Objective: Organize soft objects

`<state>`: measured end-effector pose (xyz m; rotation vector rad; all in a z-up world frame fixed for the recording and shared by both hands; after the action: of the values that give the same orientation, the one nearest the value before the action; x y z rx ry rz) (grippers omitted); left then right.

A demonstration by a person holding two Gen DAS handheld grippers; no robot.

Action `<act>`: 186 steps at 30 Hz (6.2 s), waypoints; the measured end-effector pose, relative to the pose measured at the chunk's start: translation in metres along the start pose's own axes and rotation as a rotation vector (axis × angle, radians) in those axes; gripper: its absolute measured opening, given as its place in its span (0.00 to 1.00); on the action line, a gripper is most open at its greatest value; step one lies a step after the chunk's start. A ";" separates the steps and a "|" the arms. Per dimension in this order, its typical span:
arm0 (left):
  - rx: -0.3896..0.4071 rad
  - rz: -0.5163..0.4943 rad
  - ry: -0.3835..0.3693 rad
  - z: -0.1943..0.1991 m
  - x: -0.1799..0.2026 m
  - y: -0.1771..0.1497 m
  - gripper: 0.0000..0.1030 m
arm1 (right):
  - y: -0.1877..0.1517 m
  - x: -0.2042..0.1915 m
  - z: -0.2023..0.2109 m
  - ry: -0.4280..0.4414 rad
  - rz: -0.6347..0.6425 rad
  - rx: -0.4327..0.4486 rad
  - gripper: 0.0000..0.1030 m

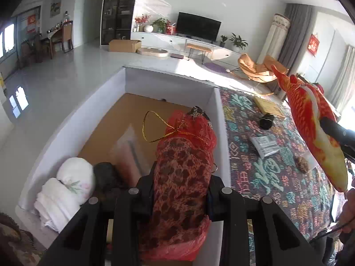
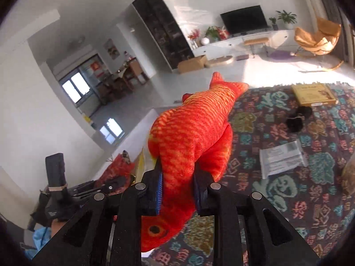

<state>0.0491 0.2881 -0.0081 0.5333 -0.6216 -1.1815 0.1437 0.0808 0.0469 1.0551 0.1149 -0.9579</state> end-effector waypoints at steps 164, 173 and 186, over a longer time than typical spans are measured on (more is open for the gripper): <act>-0.160 -0.328 -0.064 -0.222 0.232 -0.068 1.00 | -0.155 0.300 0.087 -0.906 -0.093 -0.098 0.84; -0.159 -0.328 -0.064 -0.223 0.233 -0.069 1.00 | 0.010 0.317 -0.003 -0.583 -0.149 0.006 0.84; -0.159 -0.327 -0.065 -0.222 0.232 -0.069 1.00 | 0.061 0.386 -0.115 -0.618 -0.241 -0.163 0.33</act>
<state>0.2153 0.0597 -0.1764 0.4735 -0.5011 -1.5486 0.4621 -0.0572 -0.1669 0.5677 -0.1926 -1.4302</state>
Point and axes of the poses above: each gripper's, at about its wrist camera, not at the fingertips, and z roughly against the way its jaws point, x to its right, y to its top, the point moved 7 cm from there along -z, roughly the way its jaws point
